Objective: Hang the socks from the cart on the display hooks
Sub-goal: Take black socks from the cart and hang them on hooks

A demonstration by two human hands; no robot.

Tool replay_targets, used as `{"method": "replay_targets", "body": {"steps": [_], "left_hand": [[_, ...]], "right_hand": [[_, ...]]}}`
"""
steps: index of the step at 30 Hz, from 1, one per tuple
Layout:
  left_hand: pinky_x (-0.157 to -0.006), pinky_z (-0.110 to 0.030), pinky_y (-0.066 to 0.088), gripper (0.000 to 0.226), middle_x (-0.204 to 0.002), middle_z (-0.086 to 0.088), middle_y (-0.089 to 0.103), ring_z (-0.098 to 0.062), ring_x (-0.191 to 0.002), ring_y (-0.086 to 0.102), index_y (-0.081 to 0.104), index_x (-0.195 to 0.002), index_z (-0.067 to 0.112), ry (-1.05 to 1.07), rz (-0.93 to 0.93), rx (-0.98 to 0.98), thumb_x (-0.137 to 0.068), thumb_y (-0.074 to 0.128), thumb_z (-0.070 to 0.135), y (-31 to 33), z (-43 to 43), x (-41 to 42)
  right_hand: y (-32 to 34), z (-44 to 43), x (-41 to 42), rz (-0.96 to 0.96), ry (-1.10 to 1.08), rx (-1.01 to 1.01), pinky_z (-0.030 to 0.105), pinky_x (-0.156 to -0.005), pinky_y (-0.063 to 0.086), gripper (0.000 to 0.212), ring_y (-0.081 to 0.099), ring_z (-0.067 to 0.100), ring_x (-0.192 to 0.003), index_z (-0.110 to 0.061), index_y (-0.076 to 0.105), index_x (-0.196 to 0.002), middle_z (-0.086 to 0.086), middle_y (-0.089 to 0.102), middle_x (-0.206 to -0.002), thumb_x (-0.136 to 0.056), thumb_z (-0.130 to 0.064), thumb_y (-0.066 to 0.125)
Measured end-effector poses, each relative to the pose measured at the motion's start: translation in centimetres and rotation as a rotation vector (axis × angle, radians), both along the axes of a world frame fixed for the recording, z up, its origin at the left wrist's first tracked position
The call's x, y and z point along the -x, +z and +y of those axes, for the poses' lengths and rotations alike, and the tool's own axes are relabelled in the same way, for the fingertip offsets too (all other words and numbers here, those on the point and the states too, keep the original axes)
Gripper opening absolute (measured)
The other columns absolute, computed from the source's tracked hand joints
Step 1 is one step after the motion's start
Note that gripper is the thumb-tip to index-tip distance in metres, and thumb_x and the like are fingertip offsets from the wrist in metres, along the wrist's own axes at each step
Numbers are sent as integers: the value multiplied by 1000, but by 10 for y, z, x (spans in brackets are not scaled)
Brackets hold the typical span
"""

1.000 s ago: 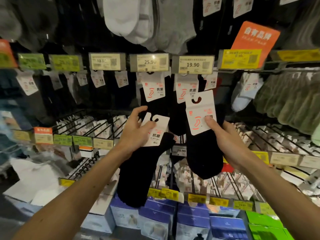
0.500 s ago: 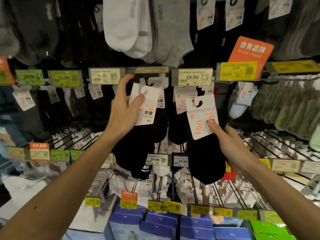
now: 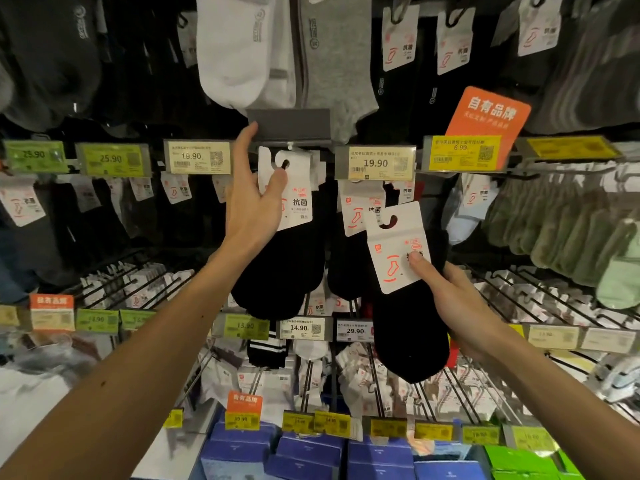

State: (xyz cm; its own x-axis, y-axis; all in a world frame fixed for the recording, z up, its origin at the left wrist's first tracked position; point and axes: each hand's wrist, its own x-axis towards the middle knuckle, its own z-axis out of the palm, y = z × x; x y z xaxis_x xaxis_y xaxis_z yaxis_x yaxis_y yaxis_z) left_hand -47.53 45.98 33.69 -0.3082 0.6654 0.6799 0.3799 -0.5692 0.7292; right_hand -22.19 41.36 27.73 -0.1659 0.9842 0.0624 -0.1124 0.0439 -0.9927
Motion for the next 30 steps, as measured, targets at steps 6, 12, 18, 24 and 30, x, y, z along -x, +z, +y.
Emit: {"method": "replay_targets", "body": {"steps": [6,12,18,24,30], "left_hand": [[-54,-17,48,72,-92,-9,68,-12,-59,61,15,-152,43,80,72,19,-99,53,14,-6,10,-2],[-51,-14,42,82,-68,2,54,-5,-50,52,6,-157,34,158,81,8,-97,55,9,-7,18,-8],[-68,-32,54,92,-67,0,55,-11,-57,56,-3,-158,29,211,199,-24,-95,62,12,-18,25,-5],[-84,-33,45,97,-109,-11,52,-18,-92,53,0,-158,33,351,349,58,-91,68,19,-20,4,-2],[-61,-8,40,28,-78,2,54,1,-63,51,57,-120,19,128,236,137,-94,65,11,-37,-29,-21]], "right_hand": [[2,1,1,8,12,-9,18,-72,58,27,74,13,-95,-14,68,-114,-1,77,-105,-99,-31,53],[2,-2,2,23,34,-11,17,-69,57,23,74,10,-91,-17,68,-111,-2,78,-103,-99,-31,53],[3,-3,-3,54,27,-28,22,-77,59,23,73,13,-97,-17,67,-114,-1,77,-107,-99,-27,54],[0,2,-12,67,-66,-46,30,-85,56,15,73,13,-97,-21,65,-106,-3,77,-106,-100,-12,55],[-9,9,-13,89,-122,-99,26,-78,60,16,74,12,-92,-21,65,-107,-2,77,-103,-91,-24,67]]}}
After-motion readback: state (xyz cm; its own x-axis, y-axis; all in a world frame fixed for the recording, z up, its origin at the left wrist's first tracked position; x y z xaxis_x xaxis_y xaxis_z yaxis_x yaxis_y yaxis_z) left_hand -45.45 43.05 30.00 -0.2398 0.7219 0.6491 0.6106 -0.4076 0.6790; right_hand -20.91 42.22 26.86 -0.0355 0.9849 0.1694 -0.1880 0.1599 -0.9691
